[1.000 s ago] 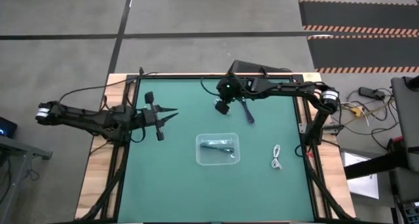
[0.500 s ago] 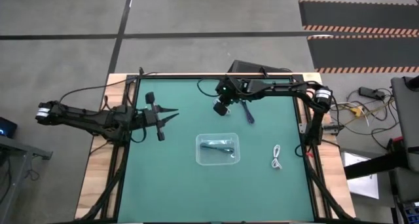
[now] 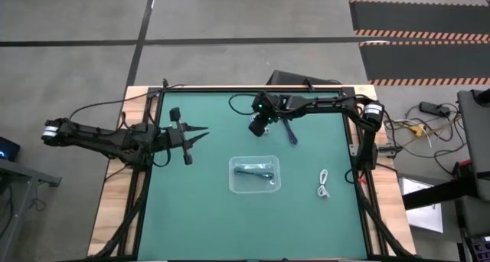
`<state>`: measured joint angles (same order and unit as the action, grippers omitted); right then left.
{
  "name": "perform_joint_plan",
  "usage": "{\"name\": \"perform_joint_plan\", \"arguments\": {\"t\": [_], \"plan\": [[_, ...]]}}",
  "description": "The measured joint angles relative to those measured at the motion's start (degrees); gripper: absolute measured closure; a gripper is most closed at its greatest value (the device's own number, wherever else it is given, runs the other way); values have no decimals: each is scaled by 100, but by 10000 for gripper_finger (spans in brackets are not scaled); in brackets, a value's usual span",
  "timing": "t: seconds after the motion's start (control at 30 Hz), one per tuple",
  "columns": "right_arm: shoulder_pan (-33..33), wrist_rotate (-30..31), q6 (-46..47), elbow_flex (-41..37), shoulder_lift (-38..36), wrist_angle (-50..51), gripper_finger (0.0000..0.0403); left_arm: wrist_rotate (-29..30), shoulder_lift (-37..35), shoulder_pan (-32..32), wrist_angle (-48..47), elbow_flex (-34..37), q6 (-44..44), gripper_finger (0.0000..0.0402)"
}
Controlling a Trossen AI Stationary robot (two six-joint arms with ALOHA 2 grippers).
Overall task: Pick and place USB-C Cables
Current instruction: Put the top white charger cable into the transparent bin
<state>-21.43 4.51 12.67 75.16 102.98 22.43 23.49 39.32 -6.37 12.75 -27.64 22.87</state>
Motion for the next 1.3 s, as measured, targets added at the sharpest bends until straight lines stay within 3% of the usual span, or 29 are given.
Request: {"name": "perform_joint_plan", "arguments": {"t": [0.23,0.37,0.5,0.8,1.3], "plan": [[0,4,208,0,0,110,225,0,1,-1,-2,-2,0,352],[71,15,-464,-2,91,130,212,0,1,0,0,-4,0,352],[249,-2,-1351,-15,196,70,213,0,1,-2,8,-4,0,352],[280,410,-1553,-26,333,-82,220,-2,16,-2,-13,-7,2,352],[278,605,-1479,-81,380,-93,223,-2,38,-2,1,-7,0,352]]}}
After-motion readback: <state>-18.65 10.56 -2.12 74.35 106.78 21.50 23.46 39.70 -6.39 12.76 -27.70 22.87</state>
